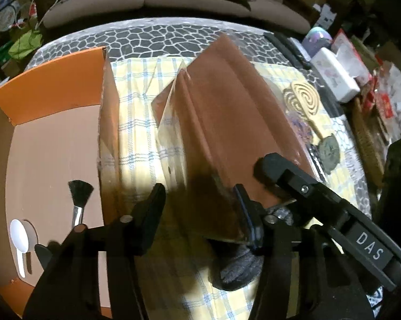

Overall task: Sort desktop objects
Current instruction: 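Grasp the brown packet edge with right tool while left tool grips it too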

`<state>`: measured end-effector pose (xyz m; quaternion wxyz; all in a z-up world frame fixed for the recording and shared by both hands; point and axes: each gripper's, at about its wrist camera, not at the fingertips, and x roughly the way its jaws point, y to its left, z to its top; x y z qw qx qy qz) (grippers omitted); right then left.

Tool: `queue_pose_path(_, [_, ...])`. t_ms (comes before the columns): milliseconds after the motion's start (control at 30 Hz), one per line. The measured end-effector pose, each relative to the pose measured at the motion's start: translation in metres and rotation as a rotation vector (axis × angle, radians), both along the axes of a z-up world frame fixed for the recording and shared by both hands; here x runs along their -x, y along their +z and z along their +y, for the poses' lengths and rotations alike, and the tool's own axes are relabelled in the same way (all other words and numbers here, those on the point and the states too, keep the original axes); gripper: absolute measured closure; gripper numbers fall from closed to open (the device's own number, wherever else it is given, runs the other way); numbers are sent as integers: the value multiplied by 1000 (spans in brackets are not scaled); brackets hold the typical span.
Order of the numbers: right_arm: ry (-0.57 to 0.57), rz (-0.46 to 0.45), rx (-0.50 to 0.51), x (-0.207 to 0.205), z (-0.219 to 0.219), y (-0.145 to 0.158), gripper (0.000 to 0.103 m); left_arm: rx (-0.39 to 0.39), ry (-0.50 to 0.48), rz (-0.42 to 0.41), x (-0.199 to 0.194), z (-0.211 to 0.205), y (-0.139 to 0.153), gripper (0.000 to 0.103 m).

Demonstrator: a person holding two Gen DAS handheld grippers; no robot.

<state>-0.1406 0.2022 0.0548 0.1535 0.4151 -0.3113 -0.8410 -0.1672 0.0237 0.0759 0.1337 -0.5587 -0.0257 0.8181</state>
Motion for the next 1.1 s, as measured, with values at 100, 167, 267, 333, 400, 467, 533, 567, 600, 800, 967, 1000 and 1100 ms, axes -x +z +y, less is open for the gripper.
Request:
queue_pose_path(100, [-7,-16,-11,4,-2,-8,74,2,14,-6,1,-2,-2,76])
queue_pose_path(167, [-3,-15,-8,6,-4,-12,92,-20,28,3,1,-8,1,90])
queue_pose_path(267, [-12,7,18,2,-2,-8,94,-62,44,14,1,-17,9,96])
queue_pose_path(333, [-9,40,26,-1,-2,1,95,-88,43,25,0,-21,18,96])
queue_pose_path(400, [0,66,46,-4,-2,10,95,-129,38,35,-1,-23,28,96])
queue_pose_path(467, [10,80,94,-7,-1,17,95,-192,31,39,-3,-26,39,96])
queue_pose_path(533, [26,98,126,-11,-3,25,96,-227,23,44,-5,-28,49,96])
queue_pose_path(567, [30,111,125,-12,-5,31,96,-245,20,46,-5,-29,53,96])
queue_pose_path(600, [38,130,125,-14,-7,37,96,-270,19,49,-7,-31,59,96])
queue_pose_path(800, [83,212,141,-28,-23,72,96,-380,32,68,-15,-47,80,96])
queue_pose_path(967, [135,260,160,-37,-43,93,95,-453,52,89,-23,-75,91,96])
queue_pose_path(1000, [146,266,162,-38,-47,96,95,-474,56,97,-25,-83,93,97])
queue_pose_path(1100, [176,279,169,-41,-61,103,95,-528,76,107,-29,-104,96,97])
